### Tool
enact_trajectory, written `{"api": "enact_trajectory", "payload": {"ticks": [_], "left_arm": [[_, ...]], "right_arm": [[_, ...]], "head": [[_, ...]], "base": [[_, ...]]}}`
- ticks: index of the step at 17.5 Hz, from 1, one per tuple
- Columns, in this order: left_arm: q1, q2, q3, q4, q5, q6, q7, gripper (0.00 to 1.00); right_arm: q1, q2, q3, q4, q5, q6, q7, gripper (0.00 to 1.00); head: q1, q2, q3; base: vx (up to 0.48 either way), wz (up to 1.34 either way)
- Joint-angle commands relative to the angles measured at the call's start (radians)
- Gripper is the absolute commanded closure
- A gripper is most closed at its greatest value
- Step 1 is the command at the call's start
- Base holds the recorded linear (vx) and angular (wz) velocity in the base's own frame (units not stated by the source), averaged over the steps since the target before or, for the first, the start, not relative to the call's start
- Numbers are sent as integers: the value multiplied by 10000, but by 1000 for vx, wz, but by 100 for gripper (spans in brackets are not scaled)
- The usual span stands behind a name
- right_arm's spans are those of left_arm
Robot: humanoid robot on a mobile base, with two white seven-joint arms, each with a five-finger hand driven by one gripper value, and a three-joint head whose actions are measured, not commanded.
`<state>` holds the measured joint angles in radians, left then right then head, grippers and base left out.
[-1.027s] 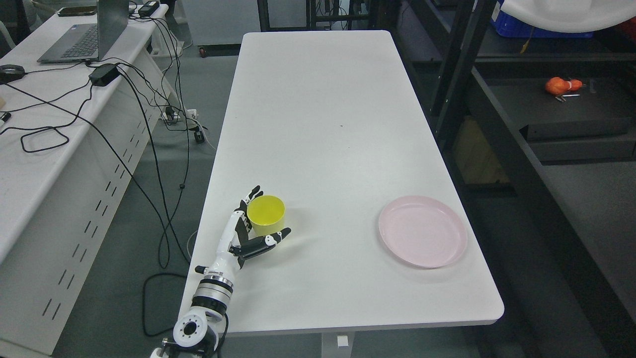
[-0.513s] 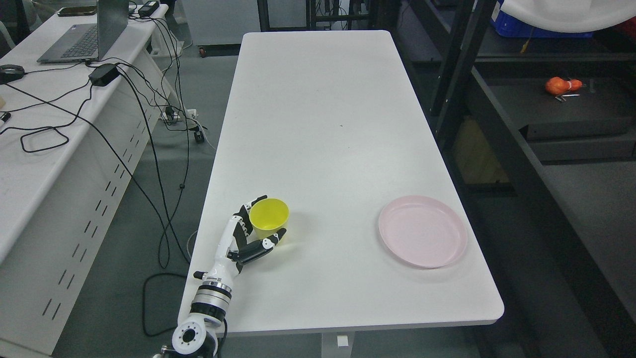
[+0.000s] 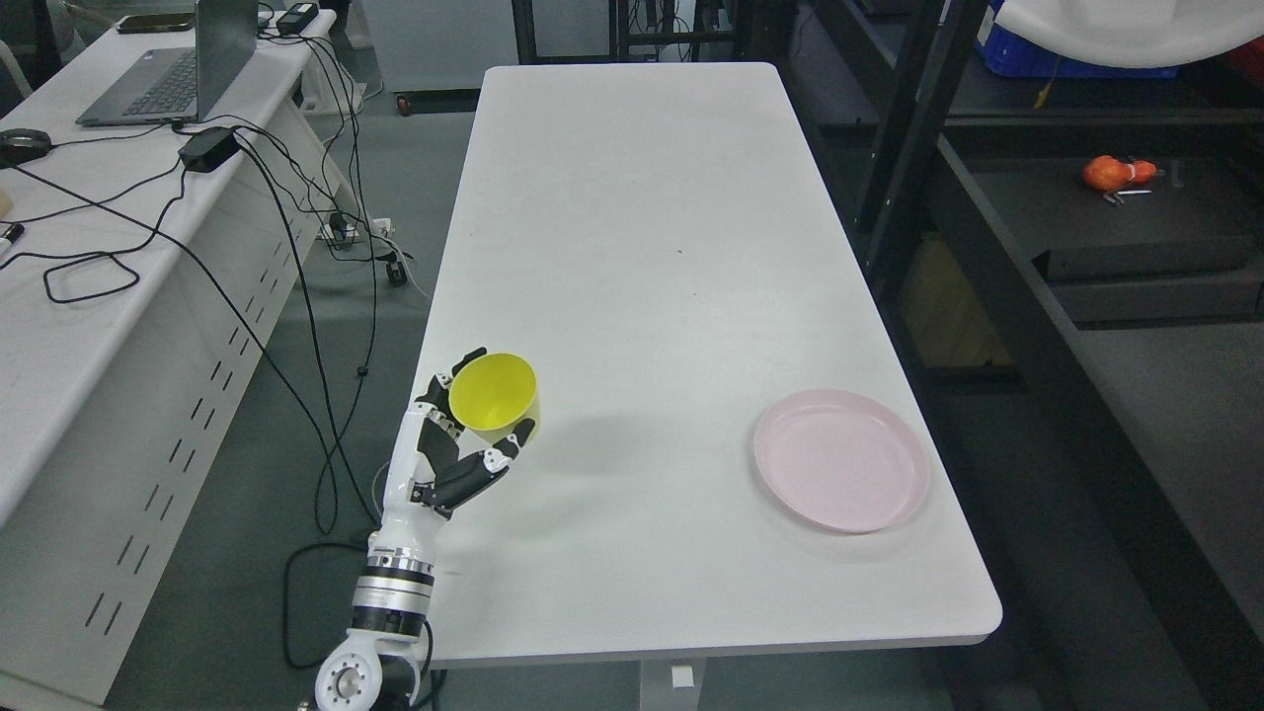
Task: Place yellow IKEA cup on middle right shelf
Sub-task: 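Lift the yellow cup off the table with the left hand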
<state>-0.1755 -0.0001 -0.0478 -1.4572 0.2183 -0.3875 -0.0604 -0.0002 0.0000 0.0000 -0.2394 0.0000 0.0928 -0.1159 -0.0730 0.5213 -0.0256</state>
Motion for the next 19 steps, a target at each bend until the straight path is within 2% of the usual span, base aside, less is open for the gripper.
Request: {"api": "enact_trajectory", "payload": {"ticks": [1, 9, 19], "left_arm": [[358, 175, -59, -1964, 118, -481, -25, 100], [742, 175, -44, -1918, 118, -696, -163, 100], [635, 175, -227, -1903, 118, -604, -163, 100]], "right_arm": [[140, -175, 169, 1, -245, 8, -7, 1], [140, -175, 169, 1, -245, 8, -7, 1], [140, -175, 169, 1, -245, 8, -7, 1]], "head": [[0, 0, 0], [0, 0, 0], [0, 0, 0]], "base": [[0, 0], [-114, -149], [-255, -442]]}}
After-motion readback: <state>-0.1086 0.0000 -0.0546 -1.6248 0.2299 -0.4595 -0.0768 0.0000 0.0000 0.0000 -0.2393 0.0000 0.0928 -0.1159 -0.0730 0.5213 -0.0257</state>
